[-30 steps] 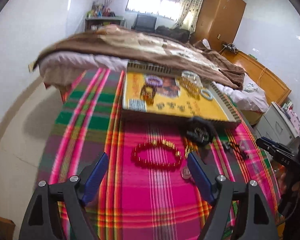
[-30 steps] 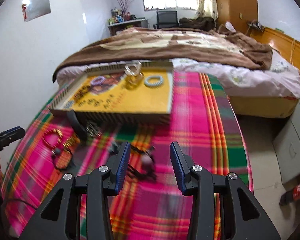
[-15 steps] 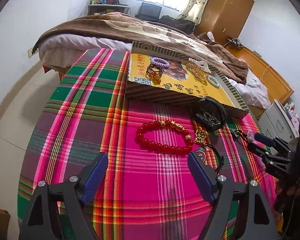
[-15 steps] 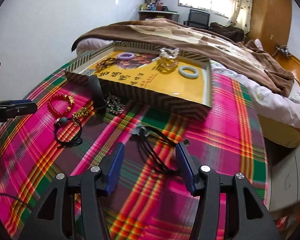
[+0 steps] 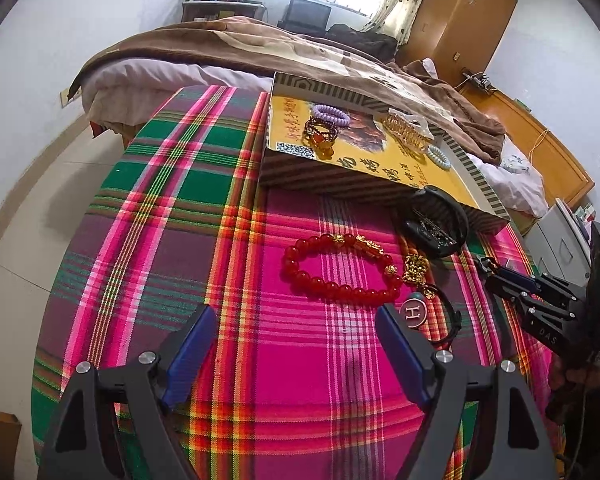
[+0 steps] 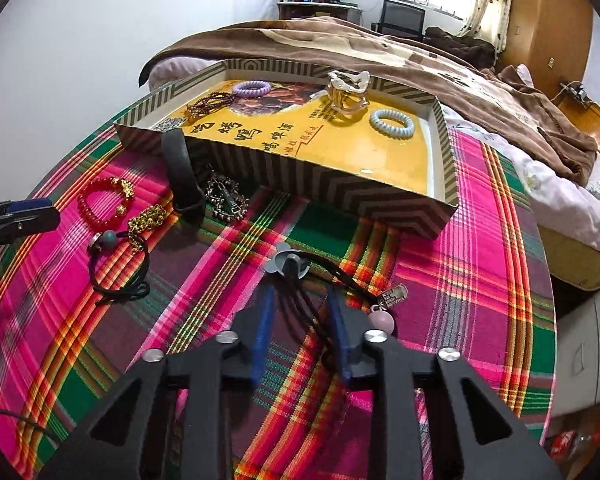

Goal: Organize jewelry
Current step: 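Reach the right tool to the black cord necklace and close on it, then grasp the teal-bead black cord bracelet with the left tool while the right tool holds the necklace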

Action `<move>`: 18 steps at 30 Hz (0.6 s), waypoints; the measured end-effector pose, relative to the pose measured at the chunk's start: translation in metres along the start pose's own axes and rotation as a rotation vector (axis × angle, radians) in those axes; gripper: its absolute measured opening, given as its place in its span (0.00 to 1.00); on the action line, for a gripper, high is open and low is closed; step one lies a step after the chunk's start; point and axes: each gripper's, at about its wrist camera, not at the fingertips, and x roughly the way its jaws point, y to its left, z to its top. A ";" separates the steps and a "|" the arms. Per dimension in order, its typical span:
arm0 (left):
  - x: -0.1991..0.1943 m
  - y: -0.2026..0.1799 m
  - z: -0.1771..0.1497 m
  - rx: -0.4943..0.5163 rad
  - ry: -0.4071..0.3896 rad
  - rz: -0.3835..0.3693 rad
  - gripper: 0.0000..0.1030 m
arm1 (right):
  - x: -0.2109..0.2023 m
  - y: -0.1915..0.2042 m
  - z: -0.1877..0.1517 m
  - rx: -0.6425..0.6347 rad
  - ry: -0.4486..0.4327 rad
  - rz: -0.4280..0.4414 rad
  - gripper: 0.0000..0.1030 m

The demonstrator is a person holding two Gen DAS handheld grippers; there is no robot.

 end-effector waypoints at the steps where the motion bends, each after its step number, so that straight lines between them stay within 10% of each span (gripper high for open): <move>1: 0.000 -0.001 0.001 0.002 0.000 0.000 0.79 | -0.001 -0.001 0.000 0.004 0.001 -0.002 0.10; 18: 0.004 -0.054 -0.002 0.121 0.028 -0.060 0.79 | -0.029 -0.041 -0.025 0.171 -0.055 -0.042 0.03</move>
